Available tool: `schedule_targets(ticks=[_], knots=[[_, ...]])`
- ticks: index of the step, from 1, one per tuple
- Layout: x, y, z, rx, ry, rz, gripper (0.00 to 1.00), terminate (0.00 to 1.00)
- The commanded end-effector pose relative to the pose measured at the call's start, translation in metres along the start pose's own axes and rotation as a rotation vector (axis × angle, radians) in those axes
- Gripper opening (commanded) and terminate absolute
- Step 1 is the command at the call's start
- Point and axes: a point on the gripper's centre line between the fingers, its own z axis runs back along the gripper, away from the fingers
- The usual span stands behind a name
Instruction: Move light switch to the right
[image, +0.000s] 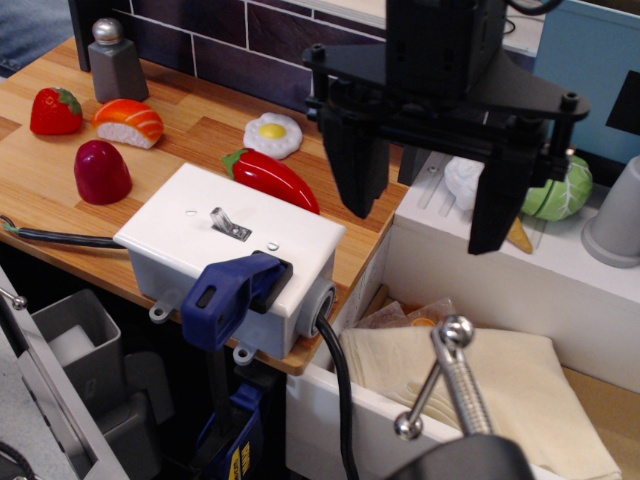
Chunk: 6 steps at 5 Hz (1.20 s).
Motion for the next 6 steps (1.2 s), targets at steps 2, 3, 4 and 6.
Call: schedule_targets(ticks=[2,3,4,6], knots=[[0.008,0.027,0.006,0.0,0.021,-0.025,1.0,0.0],[0.014,0.053,0.009,-0.011,0.011,-0.027,1.0,0.0],[0.018,0.075,0.009,-0.004,-0.002,-0.029,1.0,0.0],[0.026,0.139,-0.02,-0.012,0.024,-0.035,1.0,0.0]])
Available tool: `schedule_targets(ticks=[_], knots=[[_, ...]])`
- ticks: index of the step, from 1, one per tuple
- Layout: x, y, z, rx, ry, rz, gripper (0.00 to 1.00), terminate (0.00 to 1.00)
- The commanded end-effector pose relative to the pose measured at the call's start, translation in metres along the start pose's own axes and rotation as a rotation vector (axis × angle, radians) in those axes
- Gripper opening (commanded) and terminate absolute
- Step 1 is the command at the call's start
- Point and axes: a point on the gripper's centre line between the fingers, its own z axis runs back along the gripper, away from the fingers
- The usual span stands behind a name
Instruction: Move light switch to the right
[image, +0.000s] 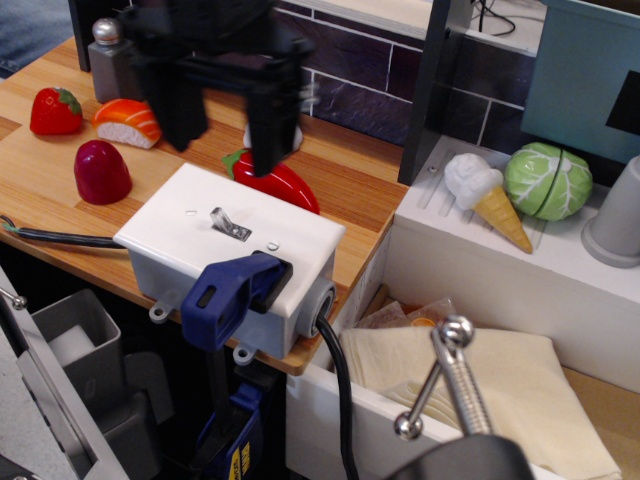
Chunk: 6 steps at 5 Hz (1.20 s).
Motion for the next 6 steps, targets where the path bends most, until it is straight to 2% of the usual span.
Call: schedule_targets(ticks=[1,2,3,5,6], knots=[[0.004,0.038,-0.023,0.022,0.017,0.0,1.0,0.0],[0.006,0.046,-0.035,0.055,0.012,0.007,1.0,0.0],[0.011,0.046,-0.042,0.063,0.028,0.015,1.0,0.0],[0.017,0.03,-0.058,0.049,0.009,0.051,1.0,0.0],[0.018,0.023,-0.059,0.044,-0.01,0.066,1.0,0.0]])
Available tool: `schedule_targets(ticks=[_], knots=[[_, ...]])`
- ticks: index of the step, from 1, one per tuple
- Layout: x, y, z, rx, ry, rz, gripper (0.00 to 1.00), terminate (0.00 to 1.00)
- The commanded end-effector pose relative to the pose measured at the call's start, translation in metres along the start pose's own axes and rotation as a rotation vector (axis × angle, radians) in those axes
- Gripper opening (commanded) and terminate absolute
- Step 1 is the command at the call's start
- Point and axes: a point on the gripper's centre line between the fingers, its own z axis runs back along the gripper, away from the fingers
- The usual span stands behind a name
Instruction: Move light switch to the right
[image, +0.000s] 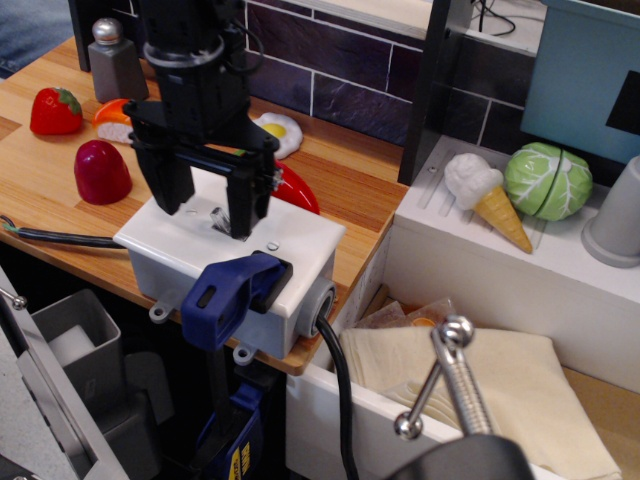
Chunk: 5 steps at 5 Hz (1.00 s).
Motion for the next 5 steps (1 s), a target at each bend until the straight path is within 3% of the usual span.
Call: schedule_targets(ticks=[1,3,5], knots=[[-0.003,-0.012,-0.001,0.014,-0.062,0.03,1.0,0.0],[-0.009,-0.035,0.001,-0.016,-0.105,0.021,1.0,0.0],[0.002,-0.05,0.006,-0.054,-0.047,-0.012,1.0,0.0]])
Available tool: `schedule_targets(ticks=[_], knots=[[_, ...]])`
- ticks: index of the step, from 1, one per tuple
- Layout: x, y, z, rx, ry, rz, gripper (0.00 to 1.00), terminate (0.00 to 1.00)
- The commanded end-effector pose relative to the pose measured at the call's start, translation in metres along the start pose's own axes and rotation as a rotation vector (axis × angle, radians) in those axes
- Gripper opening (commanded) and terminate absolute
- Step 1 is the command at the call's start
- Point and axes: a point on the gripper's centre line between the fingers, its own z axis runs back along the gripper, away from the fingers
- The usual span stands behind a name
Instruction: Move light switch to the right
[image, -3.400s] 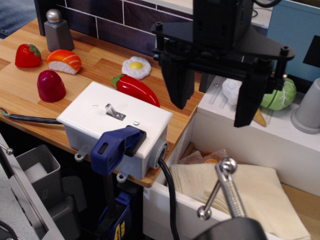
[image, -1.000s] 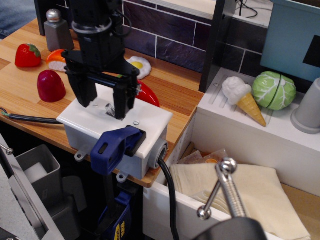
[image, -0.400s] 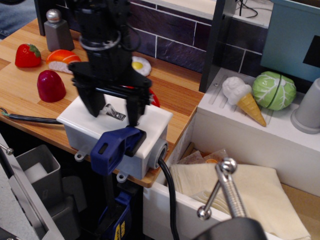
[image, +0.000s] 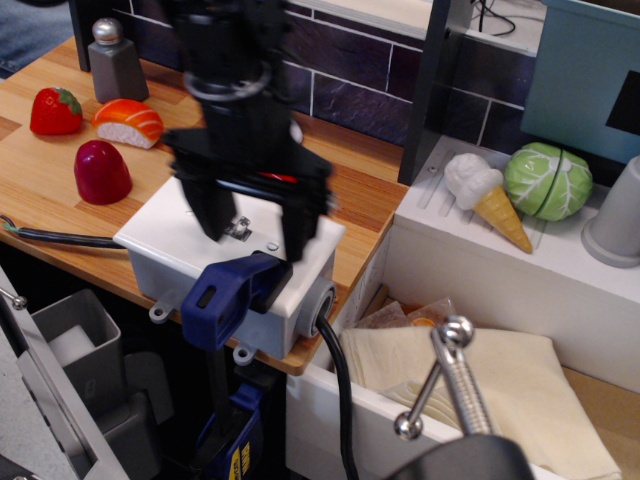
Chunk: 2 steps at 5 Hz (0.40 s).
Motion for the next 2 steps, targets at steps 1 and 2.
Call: schedule_targets(ticks=[1,2], knots=[[0.0089,-0.018,0.0045,-0.016,0.006,-0.046,1.0,0.0],[0.0134,-0.0172,0.0127,0.0,0.022,-0.068,1.0,1.0]])
